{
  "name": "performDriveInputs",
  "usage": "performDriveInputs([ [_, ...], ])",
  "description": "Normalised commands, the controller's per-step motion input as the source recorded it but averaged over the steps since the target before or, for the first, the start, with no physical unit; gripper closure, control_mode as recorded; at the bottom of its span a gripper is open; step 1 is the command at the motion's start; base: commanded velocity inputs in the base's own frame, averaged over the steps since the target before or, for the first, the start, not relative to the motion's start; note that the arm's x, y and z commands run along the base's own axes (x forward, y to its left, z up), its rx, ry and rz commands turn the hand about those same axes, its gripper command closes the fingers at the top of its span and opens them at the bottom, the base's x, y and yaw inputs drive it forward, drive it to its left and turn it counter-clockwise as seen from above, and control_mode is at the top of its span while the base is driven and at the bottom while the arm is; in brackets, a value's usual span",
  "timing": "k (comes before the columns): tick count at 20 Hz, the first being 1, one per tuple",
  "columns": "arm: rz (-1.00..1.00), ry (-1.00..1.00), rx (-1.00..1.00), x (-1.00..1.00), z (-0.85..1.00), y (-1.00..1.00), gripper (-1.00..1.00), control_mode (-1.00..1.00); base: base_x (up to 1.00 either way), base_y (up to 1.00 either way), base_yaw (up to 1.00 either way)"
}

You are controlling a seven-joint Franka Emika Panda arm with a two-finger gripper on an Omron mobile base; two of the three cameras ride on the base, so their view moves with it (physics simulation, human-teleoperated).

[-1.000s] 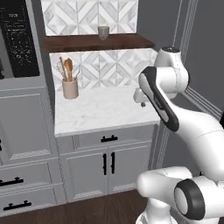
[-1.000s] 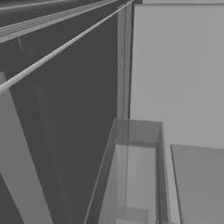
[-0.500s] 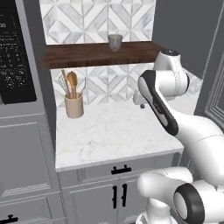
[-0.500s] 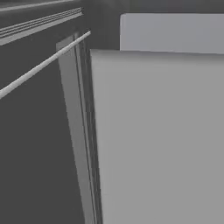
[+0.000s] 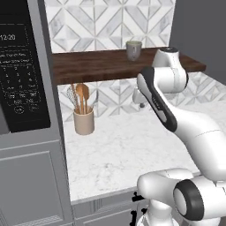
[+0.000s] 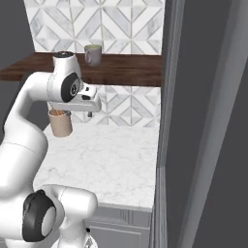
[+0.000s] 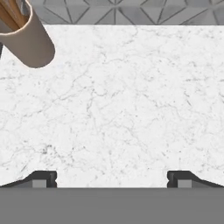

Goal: Gather all objects into one cabinet and sort the glasses and bowls to opposite sides.

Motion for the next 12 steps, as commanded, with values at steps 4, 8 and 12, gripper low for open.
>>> performDriveInputs([
  [4,0.0,0.0,0.0,0.0,0.0,0.0,-1.0,1.0,0.06,0.04,-0.02],
  [8,0.0,0.0,0.0,0.0,0.0,0.0,-1.0,1.0,0.0,0.0,0.0],
  [12,0.0,0.0,0.0,0.0,0.0,0.0,-1.0,1.0,0.01,0.0,0.0],
])
